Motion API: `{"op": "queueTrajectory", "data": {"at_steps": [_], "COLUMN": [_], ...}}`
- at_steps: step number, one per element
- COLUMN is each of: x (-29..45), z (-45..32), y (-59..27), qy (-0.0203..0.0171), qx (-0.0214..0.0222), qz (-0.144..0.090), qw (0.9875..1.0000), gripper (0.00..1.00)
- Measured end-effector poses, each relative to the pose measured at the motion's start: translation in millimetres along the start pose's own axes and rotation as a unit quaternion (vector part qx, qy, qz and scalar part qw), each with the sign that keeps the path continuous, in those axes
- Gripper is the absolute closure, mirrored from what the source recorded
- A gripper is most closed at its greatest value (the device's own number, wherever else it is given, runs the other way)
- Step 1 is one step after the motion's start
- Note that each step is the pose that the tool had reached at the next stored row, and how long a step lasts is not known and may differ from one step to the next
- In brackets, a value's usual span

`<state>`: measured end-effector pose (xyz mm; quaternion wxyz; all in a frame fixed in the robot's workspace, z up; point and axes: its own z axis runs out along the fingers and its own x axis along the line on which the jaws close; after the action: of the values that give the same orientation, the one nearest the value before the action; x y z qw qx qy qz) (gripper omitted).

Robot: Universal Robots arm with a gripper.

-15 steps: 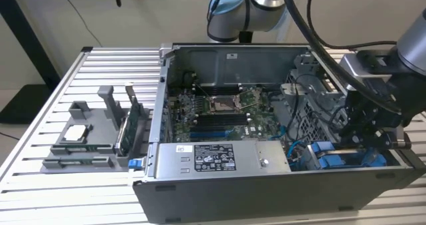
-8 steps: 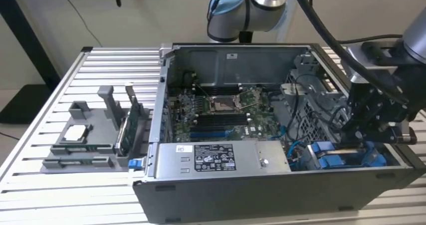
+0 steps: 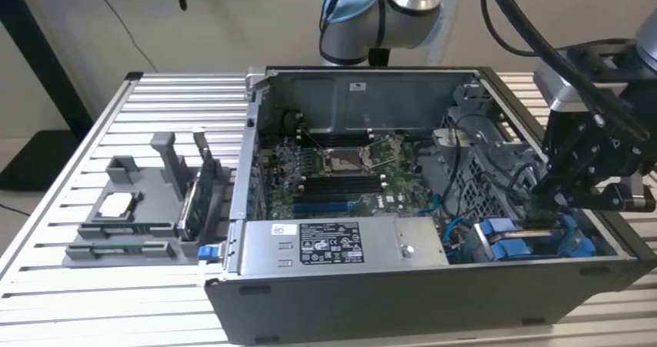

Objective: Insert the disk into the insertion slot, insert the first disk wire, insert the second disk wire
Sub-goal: 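Insert the second disk wire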

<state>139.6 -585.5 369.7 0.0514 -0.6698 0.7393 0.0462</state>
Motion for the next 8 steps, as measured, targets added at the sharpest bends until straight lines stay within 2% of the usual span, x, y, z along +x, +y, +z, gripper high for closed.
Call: {"op": "queueTrajectory", "data": {"at_steps": [8], "x": [-2.0], "z": [-14.2], "y": [0.0], "qy": [0.0003], "qx": [-0.0023], "qz": [0.001], "qw": [1.0], "gripper": [0.76]}}
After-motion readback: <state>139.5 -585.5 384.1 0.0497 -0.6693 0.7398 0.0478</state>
